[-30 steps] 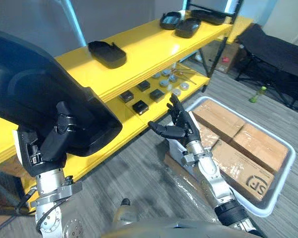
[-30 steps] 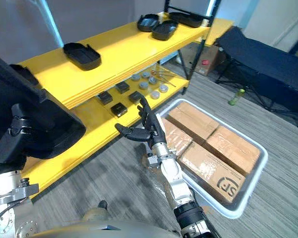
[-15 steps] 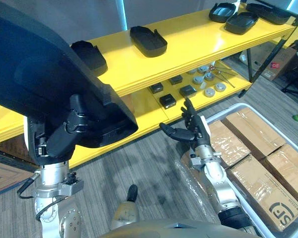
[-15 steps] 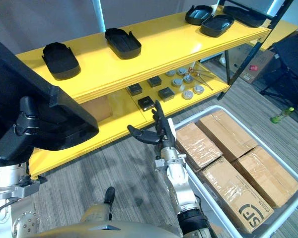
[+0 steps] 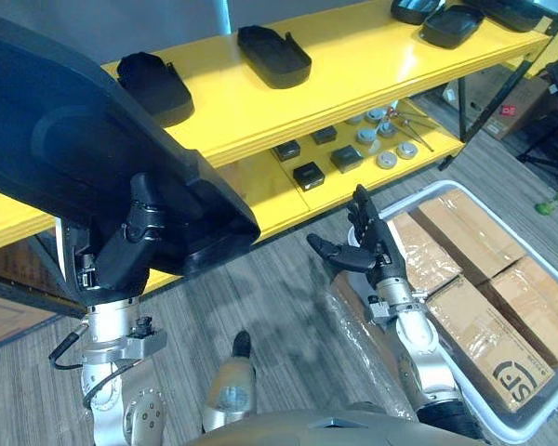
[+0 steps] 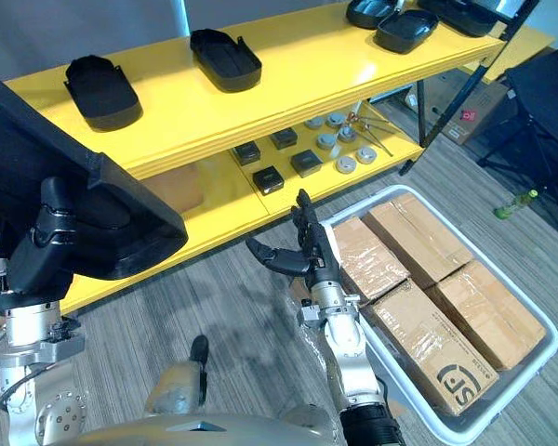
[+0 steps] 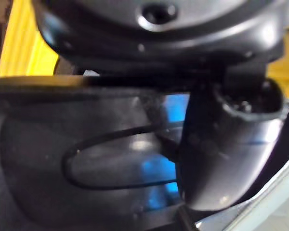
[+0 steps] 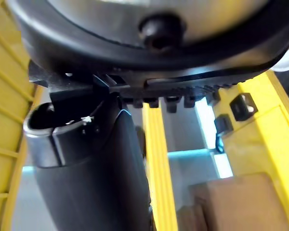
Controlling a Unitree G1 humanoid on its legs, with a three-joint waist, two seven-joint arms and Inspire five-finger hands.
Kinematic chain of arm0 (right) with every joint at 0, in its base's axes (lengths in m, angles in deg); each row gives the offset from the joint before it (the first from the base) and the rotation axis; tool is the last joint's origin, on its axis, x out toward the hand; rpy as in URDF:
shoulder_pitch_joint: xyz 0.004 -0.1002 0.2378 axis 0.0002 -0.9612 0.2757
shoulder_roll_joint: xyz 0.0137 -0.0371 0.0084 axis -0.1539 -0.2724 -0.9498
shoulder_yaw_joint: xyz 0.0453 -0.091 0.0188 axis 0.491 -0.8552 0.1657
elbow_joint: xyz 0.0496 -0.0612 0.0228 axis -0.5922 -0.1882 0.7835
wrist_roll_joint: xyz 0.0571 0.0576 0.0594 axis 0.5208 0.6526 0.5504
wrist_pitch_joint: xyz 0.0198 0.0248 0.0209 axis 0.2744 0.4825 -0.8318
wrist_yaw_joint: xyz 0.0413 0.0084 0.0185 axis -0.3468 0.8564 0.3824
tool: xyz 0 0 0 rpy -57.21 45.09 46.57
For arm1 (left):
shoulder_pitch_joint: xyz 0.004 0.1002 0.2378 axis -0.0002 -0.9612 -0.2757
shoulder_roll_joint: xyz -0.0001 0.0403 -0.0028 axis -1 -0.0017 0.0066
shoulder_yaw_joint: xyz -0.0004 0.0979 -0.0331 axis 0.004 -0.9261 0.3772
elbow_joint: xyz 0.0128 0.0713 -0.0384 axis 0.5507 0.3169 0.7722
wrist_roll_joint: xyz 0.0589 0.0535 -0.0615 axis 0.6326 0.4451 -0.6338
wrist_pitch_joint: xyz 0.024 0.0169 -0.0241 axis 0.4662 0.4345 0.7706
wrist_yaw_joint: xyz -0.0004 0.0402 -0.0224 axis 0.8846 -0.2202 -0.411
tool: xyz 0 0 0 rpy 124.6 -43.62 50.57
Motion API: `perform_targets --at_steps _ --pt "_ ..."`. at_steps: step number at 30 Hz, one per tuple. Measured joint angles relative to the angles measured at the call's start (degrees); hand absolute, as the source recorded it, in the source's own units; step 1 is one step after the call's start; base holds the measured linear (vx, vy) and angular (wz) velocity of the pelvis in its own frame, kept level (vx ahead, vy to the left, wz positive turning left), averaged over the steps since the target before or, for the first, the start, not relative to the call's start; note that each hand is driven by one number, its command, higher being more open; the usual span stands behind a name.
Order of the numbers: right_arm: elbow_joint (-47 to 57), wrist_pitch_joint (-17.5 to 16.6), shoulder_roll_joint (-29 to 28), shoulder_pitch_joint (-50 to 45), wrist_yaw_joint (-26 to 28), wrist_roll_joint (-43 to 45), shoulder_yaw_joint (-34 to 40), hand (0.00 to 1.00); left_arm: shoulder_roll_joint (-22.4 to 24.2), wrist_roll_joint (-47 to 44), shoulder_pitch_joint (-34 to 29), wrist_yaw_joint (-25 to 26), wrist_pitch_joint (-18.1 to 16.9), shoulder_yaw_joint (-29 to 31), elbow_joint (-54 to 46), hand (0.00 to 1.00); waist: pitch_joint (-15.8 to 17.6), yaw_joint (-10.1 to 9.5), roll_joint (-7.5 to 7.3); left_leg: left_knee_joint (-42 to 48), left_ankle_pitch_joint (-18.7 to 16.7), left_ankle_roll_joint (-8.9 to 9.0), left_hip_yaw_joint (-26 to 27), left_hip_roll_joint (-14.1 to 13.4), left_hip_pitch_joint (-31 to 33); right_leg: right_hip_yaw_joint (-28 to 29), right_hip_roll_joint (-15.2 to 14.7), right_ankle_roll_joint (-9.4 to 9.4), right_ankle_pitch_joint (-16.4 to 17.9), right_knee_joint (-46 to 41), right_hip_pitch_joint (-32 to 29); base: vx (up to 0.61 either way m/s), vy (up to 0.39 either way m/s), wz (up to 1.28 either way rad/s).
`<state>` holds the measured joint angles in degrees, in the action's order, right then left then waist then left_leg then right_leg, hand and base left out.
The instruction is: Walk over and take three plastic housings, then place them on the shelf
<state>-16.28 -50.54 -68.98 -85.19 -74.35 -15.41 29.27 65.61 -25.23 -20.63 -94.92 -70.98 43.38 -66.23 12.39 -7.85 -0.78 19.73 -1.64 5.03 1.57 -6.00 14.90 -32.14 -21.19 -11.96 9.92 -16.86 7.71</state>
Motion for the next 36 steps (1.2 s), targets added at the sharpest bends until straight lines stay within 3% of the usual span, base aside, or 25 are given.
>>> perform_targets --at_steps 2,3,4,6,7,8,10,11,13,14,16,17,18,19,21,23,26,30,33,34,35,36 --pt "0.01 -0.02 -0.21 1.63 -1.49 -0.06 -0.77 1.0 -0.02 0.26 0.11 0.59 -0.04 1.18 -0.02 0.0 0.16 -0.45 -0.29 5.35 -3.49 -1.22 1.61 -0.08 1.58 -0.92 -0.67 0.09 0.23 0.11 1.48 0.03 0.137 0.16" --pt "0.35 -0.1 -0.36 2.49 -2.57 -0.23 -0.84 1.0 -0.15 0.59 0.13 0.68 -0.06 2.35 -0.08 0.0 0.43 -1.34 -0.79 7.34 -6.04 -2.03 2.33 0.54 1.54 -0.94 -1.4 1.16 -0.25 0.68 2.59 0.05 0.153 0.06" --pt "0.63 -0.33 -0.31 2.73 -3.07 -0.28 -0.83 1.0 -0.18 0.57 0.13 0.73 -0.07 2.81 -0.08 0.0 0.41 -1.58 -0.81 8.04 -7.2 -1.97 2.61 0.7 1.55 -0.79 -1.53 3.43 -0.63 0.29 3.12 0.1 0.176 0.02" --pt "1.49 -1.03 -0.39 3.53 -3.79 -0.35 -1.06 1.0 -0.31 0.5 0.18 0.88 -0.09 5.26 -0.16 0.0 0.35 -1.77 -0.55 6.99 -8.43 -3.52 2.87 1.57 0.21 3.64 -3.81 9.5 -8.23 -8.22 -1.93 0.19 0.31 0.07" --pt "1.82 -1.29 -0.7 4.1 -3.76 -0.48 -1.16 1.0 -1.08 0.5 0.29 1.54 -0.1 6.57 -0.27 0.0 0.39 -1.59 -0.7 5.42 -8.78 -4.25 2.77 2.26 -1.45 7.4 -4.41 9.57 -11.78 -13.14 -4.74 0.2 0.346 0.05" --pt "1.84 -1.47 -0.94 4.43 -3.66 -0.5 -1.23 1.0 -1.57 0.5 0.38 2.12 -0.1 6.91 -0.27 0.0 0.44 -1.32 -0.6 4.55 -8.78 -4.86 2.03 2.5 -2.25 9.39 -3.96 9.23 -11.3 -16.55 -6.23 0.23 0.244 0.16" --pt "3.43 -2.66 -0.71 5.32 -3.76 -0.56 -0.79 1.0 -2.25 0.21 1.3 3.79 -0.11 7.63 -0.32 0.0 0.56 -0.19 -0.39 -0.21 -7.83 -7.27 -0.94 4.4 -7.14 12.1 2.05 9.29 -1.18 -25.93 -10.07 0.23 0.114 0.5" --pt "5.35 -2.7 -0.66 5.45 -4.21 -0.55 -0.46 1.0 -2.29 -0.02 1.62 4.32 -0.11 7.51 -0.32 0.0 0.53 0.55 -0.36 -2.22 -7.56 -7.71 -2.22 5.47 -9.09 12.46 4.96 9.74 1.73 -25.54 -11.83 0.27 0.113 0.73" --pt "10.07 -3.14 -0.19 5.4 -4.81 -0.55 1.06 1.0 -2.34 0.01 3.62 5.65 -0.12 6.21 -0.07 0.0 0.54 2.86 -0.07 -3.56 -7.39 -8.0 -6.65 7.39 -10.11 17.85 10.76 10.35 3.87 -19.87 -16.37 0.27 0.032 1.23" --pt "12.12 -3.48 0.26 5.24 -5.1 -0.58 2.7 1.0 -2.34 0.01 5.29 5.7 -0.18 4.73 0.95 0.0 0.53 4.42 0.13 -4.1 -7.26 -8.16 -10.03 8.41 -10.65 22.77 13.56 10.08 3.7 -15.57 -18.28 0.23 -0.043 1.57" --pt "13.85 -3.61 1.18 4.9 -5.87 -0.63 4.42 1.0 -2.38 0.09 6.36 5.68 -0.17 2.8 2.2 0.0 0.5 5.58 0.17 -4.26 -6.73 -7.28 -13.0 9.25 -12.23 27.78 15.65 8.43 2.65 -10.81 -19.08 0.23 -0.106 1.4" --pt "14.43 -3.87 1.89 4.69 -6.18 -1.15 5.59 1.0 -2.56 0.16 6.37 5.55 -0.18 1.96 2.89 0.0 0.21 6.1 -0.32 -3.92 -6.97 -6.81 -15.11 10.41 -13.51 29.77 15.71 7.9 1.1 -6.55 -18.49 0.29 -0.205 1.56" --pt "15.23 -3.91 2.32 4.66 -6.69 -1.99 6.66 1.0 -3.27 0.14 6.46 5.46 -0.18 1.72 3.05 0.0 -0.89 6.65 -1.96 -2.99 -7.94 -6.07 -16.39 12.14 -13.5 29.79 14.36 9.08 -3.97 -2.45 -17.91 0.32 -0.269 1.36" --pt "15.67 -4.16 2.6 4.73 -7.13 -2.1 7.15 1.0 -3.84 0.15 6.81 5.32 -0.18 1.72 3.13 0.0 -1.23 6.66 -2.6 -2.45 -8.92 -5.6 -16.74 12.92 -13.45 29.82 13.74 8.18 -7.54 -1.56 -17.85 0.38 -0.331 1.19" --pt "15.48 -4.94 6.31 5.68 -8.56 -2.11 8.3 1.0 -3.2 0.03 6.62 4.94 -0.14 0.69 4.16 0.0 -2.21 5.14 2.19 -1.01 -10.8 -3.97 -16.82 9.19 -13.24 26.71 16.3 9.54 -7.78 1.95 -14.76 0.31 -0.251 0.53" --pt "15.49 -5.19 7.33 6.29 -8.74 -2.06 8.69 1.0 -3.2 -0.04 6.79 4.72 -0.16 0.82 4.05 0.0 -3.02 4.73 3.54 -2.46 -10.89 -3.63 -15.93 7.08 -13.71 25.61 17.99 10.35 -8.4 4.92 -13.15 0.2 -0.15 0.12" --pt "15.51 -7.44 7.28 6.82 -8.62 -0.11 10.81 1.0 -3.21 0.11 6.99 4.22 -0.16 -0.3 4.09 0.0 -3.27 5.25 3.96 -4.36 -10.61 -3.12 -13.96 5.33 -14.79 24.66 18.99 10.71 -8.51 7.04 -11.4 0.13 -0.077 0.11" --pt "15.58 -8.93 5.7 6.07 -8.17 0.72 15.25 1.0 -3.19 0.1 7.07 2.67 0.13 -2.27 4.72 0.0 -3.32 6.57 3.99 -4.26 -8.96 -3.18 -9.09 5.63 -13.86 22.99 17.72 10.83 -8.35 8.08 -10.27 0.03 0.031 0.26" --pt "15.84 -9.75 5.2 1.65 -7.93 0.78 17.66 1.0 -2.96 0.96 7.38 2.13 2.03 -5.45 6.42 0.0 -3.31 7.29 3.97 -5.92 -4.32 -2.32 -3.02 7.93 -13.37 18.23 13.56 10.57 -8.25 9.18 -7.97 -0.04 0.073 0.87" --pt "15.84 -9.76 4.85 0.85 -7.37 0.88 17.87 1.0 -2.82 2.3 7.37 2.13 2.38 -5.86 6.45 0.0 -3.22 7.38 3.93 -5.9 -4.78 -2.17 -2.27 7.92 -13.03 17.04 12.47 10.4 -8.34 9.68 -7.37 -0.11 0.111 0.81" --pt "15.84 -9.72 3.63 0.41 -6.66 1.55 17.82 1.0 -2.84 3.71 7.26 2.06 2.63 -6.3 6.53 0.0 -3.11 7.47 3.93 -4.82 -6.3 -3.19 1.26 5.92 -12.12 15.55 11.35 10.55 -7.86 9.4 -7.07 -0.11 0.102 0.8" --pt "15.84 -9.73 2.91 0.43 -6.47 2.29 17.79 1.0 -2.82 4.84 7.21 2.12 3.17 -6.39 6.64 0.0 -2.78 7.98 3.41 -2.92 -7.07 -2.7 2.97 4.05 -11.02 14.73 9.79 10.0 -7.2 8.53 -6.97 -0.13 0.138 0.78"
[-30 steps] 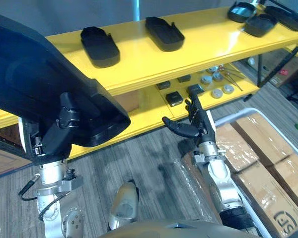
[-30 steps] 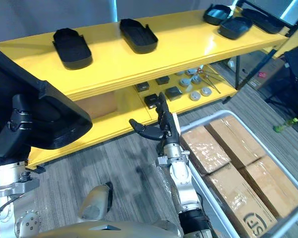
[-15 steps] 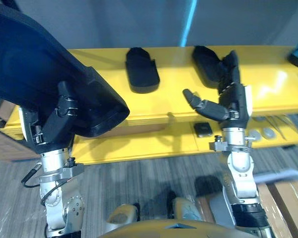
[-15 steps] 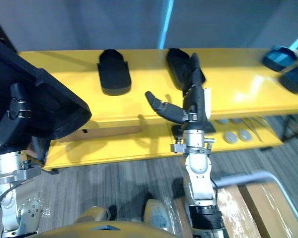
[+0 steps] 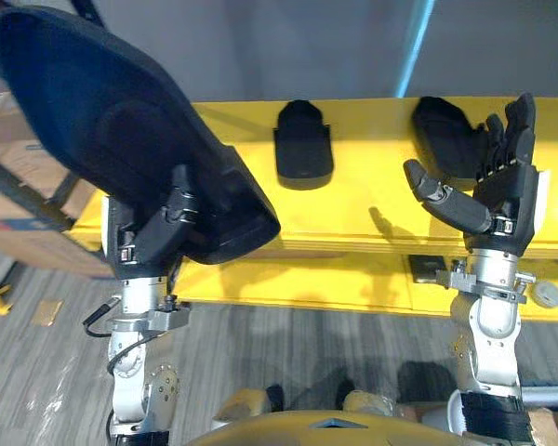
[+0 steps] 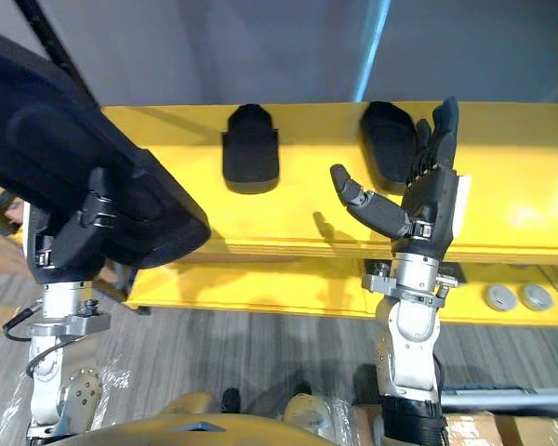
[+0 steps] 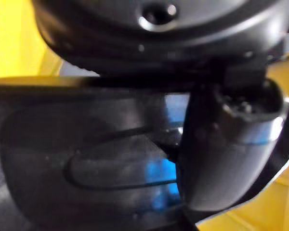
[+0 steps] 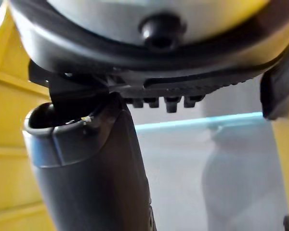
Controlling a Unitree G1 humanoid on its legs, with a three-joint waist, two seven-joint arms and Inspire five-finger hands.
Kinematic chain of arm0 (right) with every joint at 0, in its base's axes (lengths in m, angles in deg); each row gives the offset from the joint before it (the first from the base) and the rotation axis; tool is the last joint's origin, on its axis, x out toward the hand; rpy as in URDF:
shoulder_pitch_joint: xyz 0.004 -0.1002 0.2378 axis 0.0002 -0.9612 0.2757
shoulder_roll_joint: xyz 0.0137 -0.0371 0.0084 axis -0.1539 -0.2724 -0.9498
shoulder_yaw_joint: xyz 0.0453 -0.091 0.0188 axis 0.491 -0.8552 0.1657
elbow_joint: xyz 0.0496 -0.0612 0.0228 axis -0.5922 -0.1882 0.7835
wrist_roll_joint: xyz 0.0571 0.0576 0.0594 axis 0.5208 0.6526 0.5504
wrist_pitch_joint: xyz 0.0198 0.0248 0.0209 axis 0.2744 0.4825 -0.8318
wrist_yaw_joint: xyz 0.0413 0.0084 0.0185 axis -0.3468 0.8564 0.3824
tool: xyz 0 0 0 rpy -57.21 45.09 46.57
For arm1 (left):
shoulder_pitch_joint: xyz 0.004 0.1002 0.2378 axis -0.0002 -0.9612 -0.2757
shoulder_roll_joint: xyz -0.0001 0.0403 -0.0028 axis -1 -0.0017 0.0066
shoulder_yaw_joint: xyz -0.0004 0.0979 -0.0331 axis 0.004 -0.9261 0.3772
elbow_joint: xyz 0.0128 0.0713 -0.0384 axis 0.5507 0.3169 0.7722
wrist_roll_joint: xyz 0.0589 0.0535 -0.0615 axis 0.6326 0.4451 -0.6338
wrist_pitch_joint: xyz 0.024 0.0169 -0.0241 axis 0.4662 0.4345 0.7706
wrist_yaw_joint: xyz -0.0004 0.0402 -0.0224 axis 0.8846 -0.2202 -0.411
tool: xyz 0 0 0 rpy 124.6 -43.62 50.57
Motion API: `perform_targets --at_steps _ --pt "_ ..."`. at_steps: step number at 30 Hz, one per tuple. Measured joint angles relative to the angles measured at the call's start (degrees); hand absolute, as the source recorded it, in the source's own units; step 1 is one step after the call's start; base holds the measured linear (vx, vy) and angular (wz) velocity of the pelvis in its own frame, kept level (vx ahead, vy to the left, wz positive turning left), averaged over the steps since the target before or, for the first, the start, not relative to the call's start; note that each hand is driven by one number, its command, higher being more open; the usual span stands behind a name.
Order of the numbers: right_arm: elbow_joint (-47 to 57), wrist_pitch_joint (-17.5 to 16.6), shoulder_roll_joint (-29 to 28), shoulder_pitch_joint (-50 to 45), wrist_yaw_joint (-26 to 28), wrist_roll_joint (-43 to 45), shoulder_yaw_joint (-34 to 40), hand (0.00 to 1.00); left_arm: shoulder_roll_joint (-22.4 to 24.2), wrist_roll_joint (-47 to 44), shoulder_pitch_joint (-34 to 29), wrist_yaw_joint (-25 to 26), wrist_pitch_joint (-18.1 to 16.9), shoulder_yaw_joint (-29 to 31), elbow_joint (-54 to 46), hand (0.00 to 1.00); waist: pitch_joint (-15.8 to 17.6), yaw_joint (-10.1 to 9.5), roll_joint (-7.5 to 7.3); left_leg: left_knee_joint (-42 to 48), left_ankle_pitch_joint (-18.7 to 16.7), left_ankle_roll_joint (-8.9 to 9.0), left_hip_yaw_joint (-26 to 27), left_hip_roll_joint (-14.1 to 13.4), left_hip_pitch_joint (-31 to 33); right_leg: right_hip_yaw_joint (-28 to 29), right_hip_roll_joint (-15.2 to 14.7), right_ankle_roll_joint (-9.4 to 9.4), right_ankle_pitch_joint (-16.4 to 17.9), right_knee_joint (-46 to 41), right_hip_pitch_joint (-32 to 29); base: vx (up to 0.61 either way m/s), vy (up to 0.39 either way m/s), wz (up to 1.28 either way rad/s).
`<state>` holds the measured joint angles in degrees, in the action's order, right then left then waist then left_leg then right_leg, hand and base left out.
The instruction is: Walk over and take three plastic housings, then place them on the shelf
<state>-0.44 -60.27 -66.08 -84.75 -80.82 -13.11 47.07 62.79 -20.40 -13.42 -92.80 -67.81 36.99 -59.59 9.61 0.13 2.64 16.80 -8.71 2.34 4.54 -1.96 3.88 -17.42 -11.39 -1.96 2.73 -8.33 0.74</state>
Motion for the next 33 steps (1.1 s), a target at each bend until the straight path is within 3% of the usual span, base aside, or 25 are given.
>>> perform_targets --at_steps 1,5,6,7,8,9,10,12,13,15,17,19,24,26,28,33 --pt "0.0 0.0 -0.32 -0.09 0.3 0.05 -0.15 1.0 0.0 0.61 -0.05 -0.01 1.15 -0.15 0.38 0.0 0.41 0.36 -0.64 1.79 -0.01 0.07 0.85 -1.76 0.89 -0.69 -1.84 -1.06 0.86 -1.22 0.26 -0.12 0.207 0.66" --pt "-0.05 -0.35 0.42 0.07 0.85 0.05 -2.3 1.0 0.0 5.0 -2.81 1.06 5.34 -0.57 2.01 0.0 0.24 0.31 -0.15 4.91 2.12 0.39 0.69 -7.42 2.57 0.76 -10.3 -4.78 2.71 -5.85 -0.77 -0.05 0.384 0.17" --pt "-0.08 -0.38 1.16 0.27 0.5 0.05 -3.31 1.0 0.0 6.38 -3.88 1.15 5.62 -0.57 2.6 0.0 -0.29 0.14 0.73 5.07 2.86 0.74 -0.47 -8.13 2.17 2.28 -11.74 -7.08 2.11 -5.99 -1.42 -0.02 0.489 -0.26" --pt "-0.09 -0.4 1.54 0.48 0.44 0.08 -3.75 1.0 -0.01 7.25 -4.38 1.25 5.69 -0.57 3.02 0.0 -0.74 0.12 1.58 4.83 3.06 1.07 -0.55 -8.32 1.63 2.86 -12.22 -7.98 1.63 -5.85 -1.66 0.0 0.56 -0.28" --pt "-0.19 -0.89 2.41 0.66 0.34 0.1 -4.18 1.0 -0.12 9.25 -5.12 1.35 6.4 -0.56 3.54 0.0 -2.17 0.29 3.79 3.28 1.22 4.32 -0.23 -8.29 0.5 3.85 -12.83 -9.95 0.08 -4.95 -1.62 0.06 0.638 -0.15" --pt "-1.18 -1.88 0.77 0.82 -0.49 0.05 -4.63 1.0 -1.98 10.63 -3.98 1.38 7.2 0.02 4.32 0.0 -1.7 0.25 2.24 2.78 -2.29 7.29 1.08 -5.62 -0.76 5.38 -15.98 -11.74 -1.57 -3.55 -0.57 0.09 0.638 -0.11" --pt "-1.67 -1.78 -0.11 0.82 -0.98 0.05 -5.16 1.0 -2.95 10.88 -3.76 1.31 7.8 0.59 4.64 0.0 -1.22 0.43 0.86 3.75 -2.05 6.34 1.98 -4.32 -0.59 6.01 -16.91 -11.0 -3.28 -2.3 -0.1 0.08 0.522 -0.18" --pt "-2.55 -1.0 -1.4 0.85 -2.11 -0.96 -9.19 1.0 -6.06 10.75 -3.54 0.55 10.63 3.05 6.12 0.0 -0.64 -0.5 -0.44 6.43 -4.13 3.92 4.07 -4.18 -0.03 2.43 -16.41 -9.62 -14.17 1.4 0.28 0.02 0.441 -0.32" --pt "-2.55 -1.0 -1.71 0.92 -2.27 -1.98 -9.84 1.0 -6.68 10.76 -3.55 0.37 10.99 3.42 6.34 0.0 -0.66 -0.58 -0.58 5.95 -4.28 3.64 4.54 -4.44 -0.25 1.13 -16.06 -8.9 -15.61 1.56 0.17 0.01 0.346 -0.21" --pt "-2.46 -1.02 -1.77 1.12 -2.23 -4.85 -11.08 1.0 -7.79 10.44 -3.43 -0.93 11.82 4.31 6.36 0.0 -0.69 -0.34 -0.64 2.06 -3.83 2.55 6.22 -5.47 -2.42 -0.42 -11.68 -8.47 -9.59 -2.77 -0.55 0.07 0.141 -0.12" --pt "-1.57 -1.03 -1.71 1.33 -2.37 -4.9 -10.77 1.0 -8.95 8.89 -2.42 -2.9 11.86 3.35 6.29 0.0 -0.81 -0.08 -0.82 0.54 -3.17 2.47 6.41 -5.4 -2.65 0.21 -7.44 -8.02 -5.62 -1.5 -0.59 0.06 0.054 -0.15" --pt "-1.46 -1.0 -1.54 2.24 -2.51 -4.88 -10.48 1.0 -9.68 8.2 0.01 -4.02 12.14 1.61 6.19 0.0 -1.14 0.26 -1.37 -0.25 -2.74 2.42 7.69 -4.47 -2.28 0.84 -6.62 -7.88 -5.71 1.45 -0.56 0.0 0.039 -0.25" --pt "-1.55 1.37 -0.74 1.22 -2.03 -4.8 -7.47 1.0 -9.85 8.92 5.5 -5.97 13.36 -4.73 4.84 0.0 -1.66 3.39 0.02 -4.14 -0.9 3.84 7.7 -5.62 -3.51 0.56 -4.6 -8.06 -6.37 3.85 0.33 0.01 -0.044 -0.02" --pt "-1.42 1.45 0.23 -0.14 -1.3 -4.29 -5.3 1.0 -9.84 8.94 6.39 -5.91 13.79 -5.58 4.79 0.0 -2.06 3.48 0.53 -5.94 -0.11 4.64 8.16 -6.57 -4.72 0.97 -3.43 -7.78 -6.31 4.06 0.43 0.06 -0.1 -0.17" --pt "-1.37 2.45 1.53 -0.75 -0.57 -3.69 -3.79 1.0 -9.87 9.09 7.41 -4.15 14.31 -5.37 4.78 0.0 -2.15 3.5 0.69 -8.52 1.3 5.06 8.86 -6.79 -6.49 1.86 -2.86 -7.68 -6.28 4.32 0.47 0.04 -0.065 -0.19" --pt "0.08 4.3 2.06 -2.55 0.01 -2.12 -2.8 1.0 -10.77 14.09 13.24 8.3 14.73 -2.85 7.75 0.0 -2.1 4.78 1.05 -12.18 3.25 5.2 9.41 -6.62 -7.16 2.38 -2.52 -7.46 -6.16 4.13 -0.81 -0.02 -0.008 -0.02"
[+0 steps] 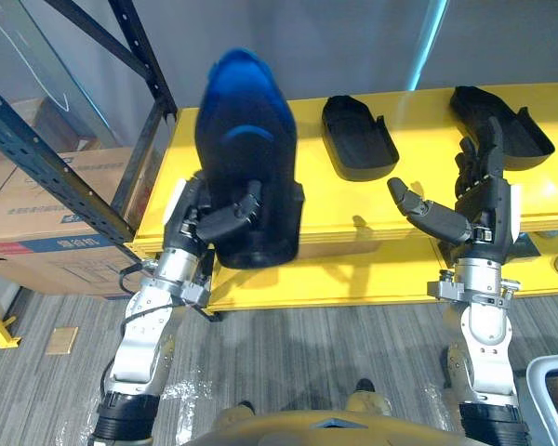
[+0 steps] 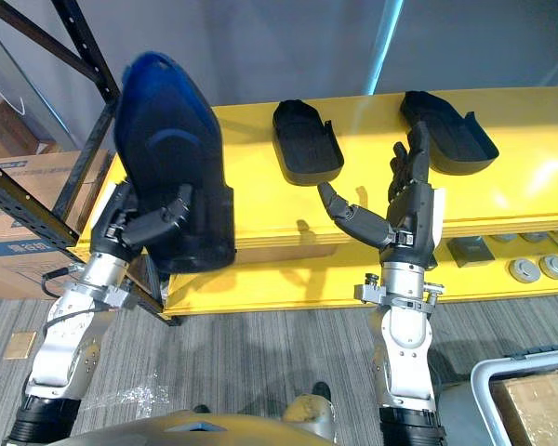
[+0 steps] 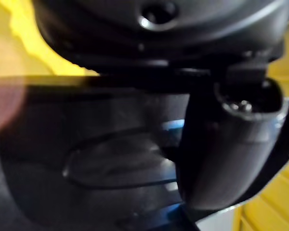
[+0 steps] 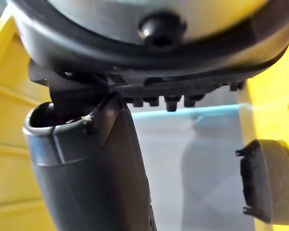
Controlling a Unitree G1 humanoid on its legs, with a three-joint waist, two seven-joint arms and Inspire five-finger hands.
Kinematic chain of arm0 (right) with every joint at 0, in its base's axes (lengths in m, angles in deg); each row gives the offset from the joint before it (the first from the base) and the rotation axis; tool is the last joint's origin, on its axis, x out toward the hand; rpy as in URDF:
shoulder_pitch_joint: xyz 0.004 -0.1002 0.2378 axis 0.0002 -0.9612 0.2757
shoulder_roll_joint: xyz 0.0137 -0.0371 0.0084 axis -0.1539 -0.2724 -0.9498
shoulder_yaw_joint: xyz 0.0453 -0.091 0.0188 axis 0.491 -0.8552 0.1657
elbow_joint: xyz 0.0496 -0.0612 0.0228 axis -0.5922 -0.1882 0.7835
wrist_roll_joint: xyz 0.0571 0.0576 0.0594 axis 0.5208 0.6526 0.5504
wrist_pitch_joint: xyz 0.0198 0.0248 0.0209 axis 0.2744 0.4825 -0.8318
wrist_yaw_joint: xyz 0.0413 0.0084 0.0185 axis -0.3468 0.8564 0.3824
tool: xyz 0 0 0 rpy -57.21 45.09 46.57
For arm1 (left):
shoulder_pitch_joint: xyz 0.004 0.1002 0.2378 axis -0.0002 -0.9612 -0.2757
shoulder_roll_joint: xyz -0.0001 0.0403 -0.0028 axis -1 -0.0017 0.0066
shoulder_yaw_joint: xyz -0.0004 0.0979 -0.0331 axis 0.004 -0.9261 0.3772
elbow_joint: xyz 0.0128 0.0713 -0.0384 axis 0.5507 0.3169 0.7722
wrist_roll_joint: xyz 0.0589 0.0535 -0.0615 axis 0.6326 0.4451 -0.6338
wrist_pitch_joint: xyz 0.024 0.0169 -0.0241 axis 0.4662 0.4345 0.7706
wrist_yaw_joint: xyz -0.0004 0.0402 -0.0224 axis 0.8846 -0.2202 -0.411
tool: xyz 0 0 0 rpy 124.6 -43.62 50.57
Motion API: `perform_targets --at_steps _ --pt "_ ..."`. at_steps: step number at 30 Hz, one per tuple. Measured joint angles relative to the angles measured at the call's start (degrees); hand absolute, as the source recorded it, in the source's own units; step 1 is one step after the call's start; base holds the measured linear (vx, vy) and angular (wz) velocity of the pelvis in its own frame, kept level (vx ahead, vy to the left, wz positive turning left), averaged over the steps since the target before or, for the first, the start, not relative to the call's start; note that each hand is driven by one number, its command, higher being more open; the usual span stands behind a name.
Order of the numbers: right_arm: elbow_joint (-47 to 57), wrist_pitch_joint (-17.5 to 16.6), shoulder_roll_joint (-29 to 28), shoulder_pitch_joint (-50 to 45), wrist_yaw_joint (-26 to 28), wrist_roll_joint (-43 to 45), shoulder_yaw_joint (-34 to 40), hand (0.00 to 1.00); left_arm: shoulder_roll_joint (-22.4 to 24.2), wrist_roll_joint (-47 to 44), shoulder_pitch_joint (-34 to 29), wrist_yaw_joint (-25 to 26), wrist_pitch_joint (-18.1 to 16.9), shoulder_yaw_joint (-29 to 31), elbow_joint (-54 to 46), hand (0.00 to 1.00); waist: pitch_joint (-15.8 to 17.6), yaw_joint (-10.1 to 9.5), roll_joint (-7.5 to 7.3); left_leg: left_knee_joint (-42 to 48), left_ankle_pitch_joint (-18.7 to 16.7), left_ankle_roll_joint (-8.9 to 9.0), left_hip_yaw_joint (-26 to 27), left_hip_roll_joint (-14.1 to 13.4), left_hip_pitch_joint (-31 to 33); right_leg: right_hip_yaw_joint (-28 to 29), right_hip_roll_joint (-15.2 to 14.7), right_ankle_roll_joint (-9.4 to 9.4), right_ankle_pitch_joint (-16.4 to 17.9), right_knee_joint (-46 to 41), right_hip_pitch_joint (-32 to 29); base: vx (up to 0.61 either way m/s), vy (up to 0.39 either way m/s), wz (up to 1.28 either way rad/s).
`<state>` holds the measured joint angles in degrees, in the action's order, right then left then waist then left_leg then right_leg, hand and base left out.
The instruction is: Walk over and take three plastic housings, then place them on the shelf
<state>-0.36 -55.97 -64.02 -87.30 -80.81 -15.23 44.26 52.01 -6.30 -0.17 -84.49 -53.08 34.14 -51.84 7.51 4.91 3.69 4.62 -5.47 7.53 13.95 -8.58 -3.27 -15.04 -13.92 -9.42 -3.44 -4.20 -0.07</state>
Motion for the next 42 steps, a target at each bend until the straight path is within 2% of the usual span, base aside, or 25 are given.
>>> perform_targets --at_steps 4,6,11,15,18,23,30,34,35,40,42 --pt "0.42 2.01 1.78 0.14 4.07 0.0 -0.12 1.0 -1.26 2.29 6.35 7.62 0.77 3.87 5.73 0.0 1.61 0.07 1.1 0.16 0.43 -0.13 0.89 0.07 1.59 1.69 -0.01 0.43 0.3 -1.81 -3.2 -0.05 0.0 -0.13" --pt "0.42 3.84 4.58 0.25 6.88 0.11 -1.09 1.0 -4.23 2.41 10.63 10.08 1.18 4.57 9.94 0.0 3.18 0.11 1.65 0.13 1.08 -0.17 1.35 0.07 1.74 2.64 0.01 0.67 0.46 -3.03 -4.5 -0.03 -0.01 -0.12" --pt "0.42 5.77 7.81 0.88 12.6 4.89 -4.6 1.0 -12.22 0.08 20.41 9.74 2.26 4.34 21.99 0.0 5.06 0.55 2.1 -1.05 2.22 -0.2 2.26 0.15 1.75 4.26 0.1 1.27 0.93 -5.3 -6.93 -0.03 -0.011 -0.11" --pt "0.41 7.33 7.8 0.39 15.74 5.06 -8.9 1.0 -15.86 -11.86 24.06 4.97 2.38 4.22 27.38 0.0 6.45 1.86 1.78 -1.91 2.82 -0.23 2.62 0.19 1.23 5.31 0.1 1.39 2.15 -7.49 -8.19 -0.01 -0.006 -0.04" --pt "0.41 7.79 7.81 0.29 17.21 5.09 -12.7 1.0 -15.89 -16.77 25.75 2.63 3.67 3.16 30.27 0.0 7.84 1.98 1.88 -2.86 3.52 -0.12 3.04 0.21 0.56 5.99 0.04 1.43 3.57 -10.07 -9.28 -0.03 -0.032 -0.07" --pt "0.43 8.47 7.93 1.31 18.31 5.08 -15.77 1.0 -16.01 -17.37 29.93 3.06 4.74 3.04 34.46 0.0 8.54 2.32 1.98 -4.09 4.85 0.02 3.07 0.11 0.62 6.11 0.01 1.85 4.83 -12.86 -11.11 -0.03 -0.043 0.03" --pt "3.26 9.52 8.37 2.32 17.36 5.08 -19.79 1.0 -16.01 -18.92 34.93 5.29 6.96 3.16 38.82 0.0 10.06 3.11 1.66 -4.17 5.14 0.0 4.52 -0.05 1.03 6.77 0.02 1.48 5.46 -13.77 -12.23 -0.02 -0.009 -0.01" --pt "6.51 9.54 8.3 3.12 16.52 5.08 -22.53 1.0 -16.0 -17.36 40.41 9.94 7.07 2.94 41.32 0.0 11.54 3.3 0.71 -3.81 5.53 -0.13 4.69 0.0 3.18 7.57 0.13 1.25 4.96 -13.74 -14.08 -0.03 -0.014 0.06" --pt "6.71 9.54 8.29 3.28 15.91 5.08 -22.96 1.0 -16.0 -15.25 41.75 11.7 7.07 2.86 41.86 1.0 11.97 3.31 0.33 -3.81 5.57 -0.07 4.69 -0.04 3.29 7.56 0.17 1.24 4.89 -13.66 -14.12 0.0 0.0 0.0" --pt "6.83 9.54 8.29 4.21 13.96 5.09 -23.63 1.0 -16.01 -6.29 45.33 18.55 7.28 1.69 43.94 1.0 12.71 3.5 -0.08 -3.8 5.66 0.07 4.79 -0.07 4.33 7.63 0.23 1.27 4.69 -13.56 -15.03 0.03 -0.008 0.01" --pt "7.0 9.54 8.28 5.15 13.36 5.16 -23.77 1.0 -16.04 -1.78 45.81 21.61 9.11 1.14 46.47 1.0 13.01 4.13 -0.35 -3.79 5.74 0.21 4.9 -0.14 4.51 7.65 0.35 1.55 4.46 -13.28 -15.17 0.05 -0.011 -0.02"
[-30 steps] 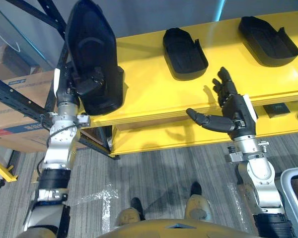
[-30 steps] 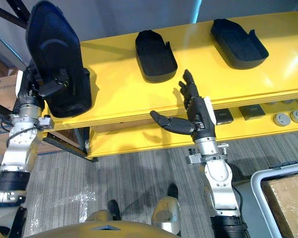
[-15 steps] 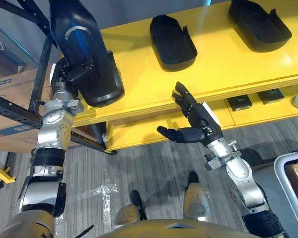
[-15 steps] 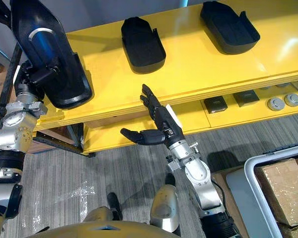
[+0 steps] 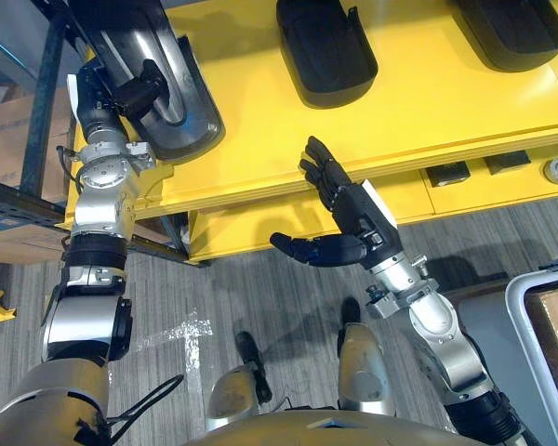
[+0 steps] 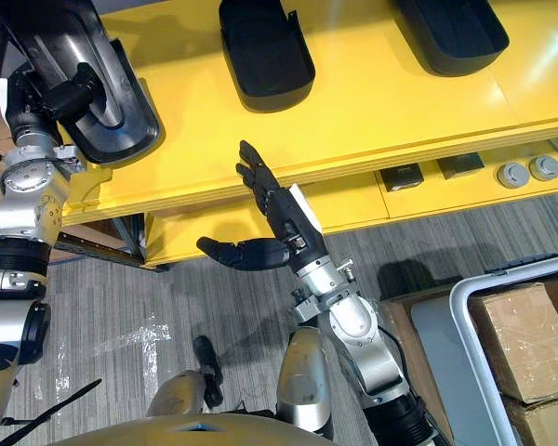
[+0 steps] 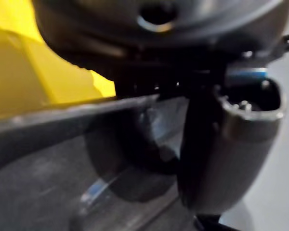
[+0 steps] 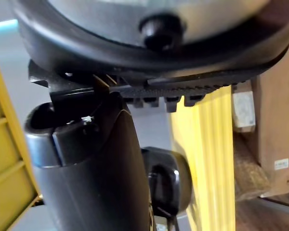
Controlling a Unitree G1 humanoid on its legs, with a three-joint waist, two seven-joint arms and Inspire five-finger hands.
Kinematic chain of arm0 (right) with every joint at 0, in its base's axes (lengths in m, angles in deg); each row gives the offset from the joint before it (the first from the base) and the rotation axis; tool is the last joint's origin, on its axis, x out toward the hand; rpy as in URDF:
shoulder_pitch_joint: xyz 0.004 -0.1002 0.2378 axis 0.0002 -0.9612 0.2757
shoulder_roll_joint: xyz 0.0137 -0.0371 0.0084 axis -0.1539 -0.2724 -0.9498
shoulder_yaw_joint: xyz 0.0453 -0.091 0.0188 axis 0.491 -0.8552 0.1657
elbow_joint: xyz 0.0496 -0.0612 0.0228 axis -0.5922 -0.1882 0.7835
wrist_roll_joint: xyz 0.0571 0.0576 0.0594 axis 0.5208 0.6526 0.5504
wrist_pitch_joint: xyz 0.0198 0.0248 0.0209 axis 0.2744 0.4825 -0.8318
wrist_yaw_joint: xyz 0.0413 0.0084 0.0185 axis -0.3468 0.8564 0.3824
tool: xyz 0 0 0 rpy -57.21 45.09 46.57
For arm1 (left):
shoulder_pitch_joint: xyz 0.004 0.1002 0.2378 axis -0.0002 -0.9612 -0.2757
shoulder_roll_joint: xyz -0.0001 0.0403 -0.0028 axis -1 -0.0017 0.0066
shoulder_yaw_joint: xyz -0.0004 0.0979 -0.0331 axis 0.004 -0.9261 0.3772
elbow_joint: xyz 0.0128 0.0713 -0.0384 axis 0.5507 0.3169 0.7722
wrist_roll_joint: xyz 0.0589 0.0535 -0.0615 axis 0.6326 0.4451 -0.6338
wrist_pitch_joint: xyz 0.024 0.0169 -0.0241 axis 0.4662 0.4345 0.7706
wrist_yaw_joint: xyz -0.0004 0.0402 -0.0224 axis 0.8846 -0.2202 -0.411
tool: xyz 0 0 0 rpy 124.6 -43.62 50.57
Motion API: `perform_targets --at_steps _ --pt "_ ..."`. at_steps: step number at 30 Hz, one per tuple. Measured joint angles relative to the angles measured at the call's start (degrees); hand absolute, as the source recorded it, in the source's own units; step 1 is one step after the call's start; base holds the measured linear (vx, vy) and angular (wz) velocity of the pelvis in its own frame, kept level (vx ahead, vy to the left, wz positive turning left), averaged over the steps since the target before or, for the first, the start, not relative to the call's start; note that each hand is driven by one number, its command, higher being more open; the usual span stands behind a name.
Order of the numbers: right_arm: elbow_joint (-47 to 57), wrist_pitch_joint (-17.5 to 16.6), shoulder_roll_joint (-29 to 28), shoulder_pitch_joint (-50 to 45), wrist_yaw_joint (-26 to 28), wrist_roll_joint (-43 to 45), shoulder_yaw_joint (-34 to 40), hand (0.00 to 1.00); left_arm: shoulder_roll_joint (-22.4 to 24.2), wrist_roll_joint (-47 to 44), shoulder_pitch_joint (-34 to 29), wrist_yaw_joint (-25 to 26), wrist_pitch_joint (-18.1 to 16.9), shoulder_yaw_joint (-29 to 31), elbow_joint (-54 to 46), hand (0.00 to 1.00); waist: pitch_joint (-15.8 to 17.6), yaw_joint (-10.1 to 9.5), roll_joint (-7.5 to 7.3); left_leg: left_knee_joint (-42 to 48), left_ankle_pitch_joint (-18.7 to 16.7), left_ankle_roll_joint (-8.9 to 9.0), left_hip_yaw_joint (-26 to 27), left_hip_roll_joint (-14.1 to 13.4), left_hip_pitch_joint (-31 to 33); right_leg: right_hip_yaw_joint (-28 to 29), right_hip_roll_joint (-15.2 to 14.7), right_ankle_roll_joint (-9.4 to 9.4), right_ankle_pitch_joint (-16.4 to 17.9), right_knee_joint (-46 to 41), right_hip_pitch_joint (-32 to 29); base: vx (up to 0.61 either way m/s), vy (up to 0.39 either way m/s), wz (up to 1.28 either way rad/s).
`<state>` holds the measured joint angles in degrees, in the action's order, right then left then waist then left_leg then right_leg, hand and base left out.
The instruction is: Walk over and take three plastic housings, then place them on the shelf
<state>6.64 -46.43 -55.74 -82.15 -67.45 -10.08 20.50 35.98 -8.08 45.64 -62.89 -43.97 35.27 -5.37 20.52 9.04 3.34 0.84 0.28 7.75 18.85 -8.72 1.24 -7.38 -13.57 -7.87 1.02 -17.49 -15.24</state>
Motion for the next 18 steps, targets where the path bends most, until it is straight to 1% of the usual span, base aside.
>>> perform_targets --at_steps 1,3,6,9,18 --pt "0.11 0.0 -0.02 0.04 -0.27 0.23 0.01 1.0 -0.04 1.08 0.03 0.4 0.57 -0.46 0.97 1.0 0.01 0.13 -0.01 0.0 0.0 0.0 0.05 -0.04 0.08 0.0 0.06 0.03 -0.07 0.22 0.0 0.06 -0.01 -0.04" --pt "0.12 -0.07 -0.01 0.1 -1.04 2.09 0.13 1.0 -0.15 1.92 1.07 2.76 0.53 -0.62 0.83 1.0 0.54 0.16 -0.61 0.02 0.0 0.01 0.42 -0.2 0.04 0.46 0.42 0.25 -0.53 0.88 0.01 0.06 -0.006 -0.05" --pt "0.12 -0.15 -0.08 -0.01 -1.26 2.14 -0.17 1.0 -0.16 3.56 1.8 3.75 1.76 -0.66 0.99 1.0 0.82 0.21 -0.81 0.02 -0.01 0.02 0.77 -0.12 -0.43 1.93 0.62 0.12 -0.62 1.34 0.28 0.04 0.005 -0.06" --pt "0.13 -0.74 -0.15 0.1 -1.26 2.13 -0.78 1.0 -0.17 4.62 1.93 4.39 1.8 -0.65 0.95 1.0 1.57 0.21 -0.75 0.03 -0.03 0.03 1.08 -0.17 -0.69 2.17 0.73 0.0 -0.7 1.54 0.54 0.0 -0.002 -0.04" --pt "0.11 -1.35 -0.68 -2.16 -1.17 2.11 -1.04 1.0 -0.14 5.92 1.89 3.98 2.17 -1.47 1.0 1.0 1.62 0.49 -0.66 -0.01 -0.05 0.01 1.08 -0.22 -1.59 1.93 0.84 -0.45 -1.23 2.76 2.22 0.0 0.0 0.0"
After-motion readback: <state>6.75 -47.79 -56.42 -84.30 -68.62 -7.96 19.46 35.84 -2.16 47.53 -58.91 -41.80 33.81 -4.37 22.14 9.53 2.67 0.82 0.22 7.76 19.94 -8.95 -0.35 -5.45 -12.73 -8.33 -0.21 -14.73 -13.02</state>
